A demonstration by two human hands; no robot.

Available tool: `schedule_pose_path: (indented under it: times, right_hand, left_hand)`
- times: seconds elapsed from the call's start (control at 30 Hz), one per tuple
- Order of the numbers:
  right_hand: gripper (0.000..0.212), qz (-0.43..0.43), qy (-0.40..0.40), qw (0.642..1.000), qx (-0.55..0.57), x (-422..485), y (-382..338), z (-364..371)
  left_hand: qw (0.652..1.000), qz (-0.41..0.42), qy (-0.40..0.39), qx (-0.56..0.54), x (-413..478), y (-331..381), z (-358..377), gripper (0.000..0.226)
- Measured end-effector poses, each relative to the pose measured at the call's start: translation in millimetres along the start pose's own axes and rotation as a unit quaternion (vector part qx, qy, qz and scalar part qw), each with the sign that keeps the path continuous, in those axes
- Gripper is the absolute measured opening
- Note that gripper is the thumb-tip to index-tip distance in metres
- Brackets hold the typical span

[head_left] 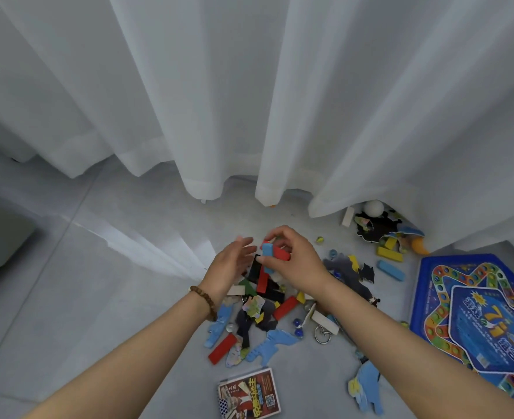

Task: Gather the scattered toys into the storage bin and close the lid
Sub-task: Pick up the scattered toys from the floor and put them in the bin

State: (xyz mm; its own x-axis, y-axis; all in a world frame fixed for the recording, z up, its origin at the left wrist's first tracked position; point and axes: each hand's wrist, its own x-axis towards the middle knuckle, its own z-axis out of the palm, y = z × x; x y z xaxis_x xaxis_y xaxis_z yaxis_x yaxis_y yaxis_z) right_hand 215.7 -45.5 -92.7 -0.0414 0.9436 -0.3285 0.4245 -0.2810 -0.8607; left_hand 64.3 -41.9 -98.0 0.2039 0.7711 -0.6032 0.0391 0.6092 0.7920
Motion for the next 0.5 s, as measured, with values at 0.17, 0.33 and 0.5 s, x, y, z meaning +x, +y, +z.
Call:
schedule_pose_path:
  times: [0.17,0.33,0.5]
  right_hand:
    - [0.025,-0.056,-0.023,0.998,-0.024,-15.5,-32.4,6.0]
    - [0.028,-0.003,0.029,0.997,-0.074,-9.3,4.0,-9.9]
    - [0.063,0.081,-0.023,0.990,-0.110,0.1,23.2,15.6]
  left_hand:
    - [0.914,-0.165,-0.078,-0.364,-10.9,12.1,0.5,0.058]
    - [0.976,-0.139,-0.005,-0.167,-9.2,3.4,-18.2,0.029]
    - [0.989,-0.131,0.072,-0.016,-10.0,-10.7,-39.8,0.034]
